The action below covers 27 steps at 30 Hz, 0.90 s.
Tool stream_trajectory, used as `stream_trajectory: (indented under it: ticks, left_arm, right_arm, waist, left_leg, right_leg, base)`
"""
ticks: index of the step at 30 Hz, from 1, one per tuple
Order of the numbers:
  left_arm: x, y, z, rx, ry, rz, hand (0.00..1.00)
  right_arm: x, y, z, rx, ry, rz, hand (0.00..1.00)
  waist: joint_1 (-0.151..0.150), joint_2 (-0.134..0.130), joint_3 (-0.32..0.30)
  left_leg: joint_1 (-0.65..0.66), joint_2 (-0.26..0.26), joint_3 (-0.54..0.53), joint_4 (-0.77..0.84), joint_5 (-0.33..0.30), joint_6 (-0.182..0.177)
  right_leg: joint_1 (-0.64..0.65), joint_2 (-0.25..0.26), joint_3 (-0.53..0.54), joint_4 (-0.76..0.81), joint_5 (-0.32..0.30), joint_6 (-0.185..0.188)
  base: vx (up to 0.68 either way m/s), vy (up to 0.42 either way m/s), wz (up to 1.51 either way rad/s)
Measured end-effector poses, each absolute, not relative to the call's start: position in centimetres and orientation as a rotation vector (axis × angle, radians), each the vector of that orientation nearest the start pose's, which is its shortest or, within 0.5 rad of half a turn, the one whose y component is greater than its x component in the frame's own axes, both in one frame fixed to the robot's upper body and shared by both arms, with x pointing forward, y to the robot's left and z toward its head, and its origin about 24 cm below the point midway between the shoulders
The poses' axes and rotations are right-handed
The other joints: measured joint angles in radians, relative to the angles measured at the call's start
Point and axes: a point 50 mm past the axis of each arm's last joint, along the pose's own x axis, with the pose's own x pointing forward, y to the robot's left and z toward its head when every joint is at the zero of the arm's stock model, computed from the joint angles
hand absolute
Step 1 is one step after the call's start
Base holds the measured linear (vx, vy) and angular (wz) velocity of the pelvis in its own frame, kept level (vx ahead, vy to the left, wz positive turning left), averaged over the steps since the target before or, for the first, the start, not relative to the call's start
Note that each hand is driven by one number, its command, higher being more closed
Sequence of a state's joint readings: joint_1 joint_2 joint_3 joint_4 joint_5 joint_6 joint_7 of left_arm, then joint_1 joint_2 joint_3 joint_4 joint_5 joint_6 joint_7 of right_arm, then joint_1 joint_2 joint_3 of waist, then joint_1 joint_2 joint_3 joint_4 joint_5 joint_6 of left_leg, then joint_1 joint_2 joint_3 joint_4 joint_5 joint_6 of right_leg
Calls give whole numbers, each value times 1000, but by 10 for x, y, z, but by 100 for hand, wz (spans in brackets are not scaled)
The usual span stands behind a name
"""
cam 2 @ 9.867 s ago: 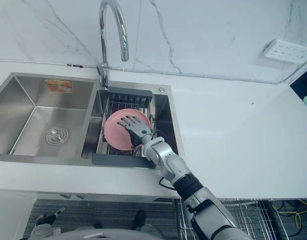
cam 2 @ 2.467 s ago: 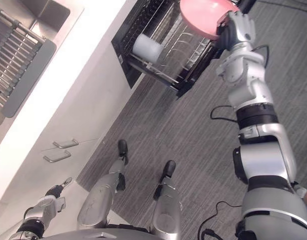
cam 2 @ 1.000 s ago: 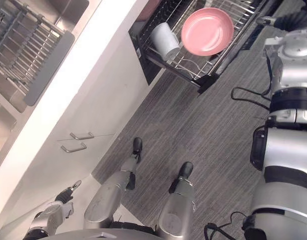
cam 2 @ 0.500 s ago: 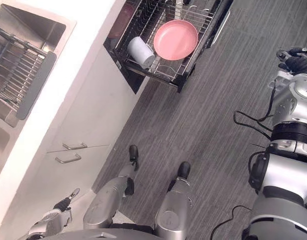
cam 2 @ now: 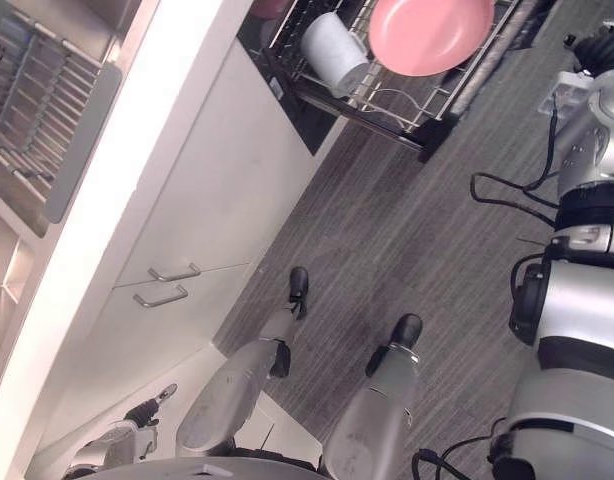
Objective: Walk over to the sink, pick up the cup, carry it to the dishwasher, place the cup inside the dishwasher, then close the dishwasher door
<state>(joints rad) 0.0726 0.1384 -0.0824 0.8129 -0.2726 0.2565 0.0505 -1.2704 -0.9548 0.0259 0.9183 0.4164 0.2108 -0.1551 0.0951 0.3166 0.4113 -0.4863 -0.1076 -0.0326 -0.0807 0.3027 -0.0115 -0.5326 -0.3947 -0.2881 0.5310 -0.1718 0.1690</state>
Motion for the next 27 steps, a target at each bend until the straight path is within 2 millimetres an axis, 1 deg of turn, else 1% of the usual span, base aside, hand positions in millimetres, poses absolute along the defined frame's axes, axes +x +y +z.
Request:
stream_trajectory:
  ticks: [1, 2, 5, 7, 10, 12, 14, 15, 16, 17, 19, 22, 23, 25, 26, 27]
  left_arm:
    - [124, 185, -148, -95, 1143, 133, 0]
    - [123, 185, -148, -98, 1145, 129, 0]
    - [120, 183, -150, -110, 1162, 108, 0]
    - [120, 182, -150, -117, 1159, 92, 0]
    - [120, 180, -150, -129, 1158, 73, 0]
    - [119, 178, -150, -136, 1163, 60, 0]
    - [117, 176, -151, -133, 1171, 39, 0]
    - [115, 174, -152, -124, 1178, 29, 0]
    - [113, 174, -153, -118, 1182, 24, 0]
    - [110, 173, -153, -111, 1188, 20, 0]
    - [107, 170, -155, -87, 1193, 5, 0]
    - [108, 167, -154, -1, 1176, -37, 0]
    - [108, 166, -154, 11, 1174, -46, 0]
    - [106, 164, -155, 48, 1173, -60, 0]
    - [106, 164, -155, 50, 1173, -57, 0]
    - [107, 165, -155, 56, 1167, -49, 0]
  right_arm:
    - [343, -362, 347, -171, -300, -623, 100]
    - [341, -364, 348, -184, -300, -638, 100]
    - [341, -360, 358, -287, -281, -653, 100]
    - [339, -361, 360, -338, -263, -668, 100]
    - [336, -364, 367, -434, -230, -702, 100]
    - [333, -367, 373, -482, -208, -732, 100]
    - [333, -368, 373, -524, -187, -744, 100]
    - [333, -367, 373, -532, -184, -745, 100]
    - [333, -367, 374, -523, -189, -746, 100]
    - [333, -366, 377, -508, -203, -746, 100]
    - [330, -366, 386, -412, -235, -750, 100]
    - [330, -362, 392, -250, -314, -730, 100]
    - [330, -361, 393, -224, -333, -720, 100]
    - [332, -353, 400, -53, -442, -642, 100]
    - [333, -352, 401, -30, -459, -630, 100]
    - [335, -345, 405, 65, -529, -583, 100]
  waist:
    - [10, 0, 0]
    - [14, 1, 0]
    - [16, 2, -1]
    - [12, 6, -4]
    - [11, 10, -8]
    - [17, 12, -9]
    - [21, 13, -10]
    - [27, 14, -10]
    - [39, 14, -11]
    - [47, 21, -16]
    - [78, 38, -29]
    - [140, 45, -35]
    - [148, 48, -37]
    - [173, 51, -40]
    - [176, 52, -40]
    - [186, 53, -41]
  left_leg:
    - [0, -7, -9, 0, -2, -3]
    - [-1, -11, -15, 0, -2, -3]
    - [-9, -19, -31, 0, 1, -4]
    - [-11, -25, -53, 0, 6, -4]
    - [-16, -35, -97, 0, 21, -6]
    - [-19, -40, -124, 0, 29, -10]
    - [-20, -43, -150, 0, 34, -16]
    - [-22, -41, -167, 1, 36, -20]
    - [-25, -40, -177, 1, 38, -24]
    - [-33, -39, -190, 1, 43, -29]
    - [-51, -37, -216, 1, 53, -41]
    - [-66, -34, -241, 1, 61, -52]
    - [-72, -33, -244, 1, 62, -53]
    - [-90, -32, -257, 1, 64, -57]
    - [-92, -32, -259, 1, 65, -57]
    - [-99, -32, -268, 1, 65, -58]
  right_leg:
    - [-6, -10, -1, 21, -13, -1]
    - [-9, -15, -2, 30, -19, 0]
    - [-22, -27, -8, 63, -36, 1]
    - [-17, -37, -27, 83, -50, 2]
    - [-13, -56, -63, 125, -81, -2]
    - [-8, -68, -89, 155, -104, -7]
    - [5, -72, -118, 173, -121, -13]
    - [13, -73, -138, 181, -132, -17]
    - [14, -73, -149, 189, -140, -19]
    - [14, -74, -165, 196, -146, -22]
    - [12, -75, -196, 215, -160, -32]
    - [12, -77, -229, 234, -186, -43]
    - [12, -77, -239, 236, -189, -46]
    - [6, -76, -260, 245, -200, -51]
    - [6, -77, -263, 246, -201, -52]
    - [5, -77, -272, 247, -206, -52]
  base:
    - [-68, -110, 26]
    - [-53, -74, 23]
    - [-71, -97, 17]
    - [-64, -105, 27]
    - [-71, -130, 41]
    - [-79, -135, 40]
    - [-73, -131, 37]
    - [-77, -169, 36]
    - [-61, -149, 35]
    - [-54, -147, 37]
    - [-40, -126, 40]
    - [-61, -154, 31]
    - [-64, -137, 30]
    - [-36, -86, 25]
    - [-24, -91, 22]
    - [-21, -88, 17]
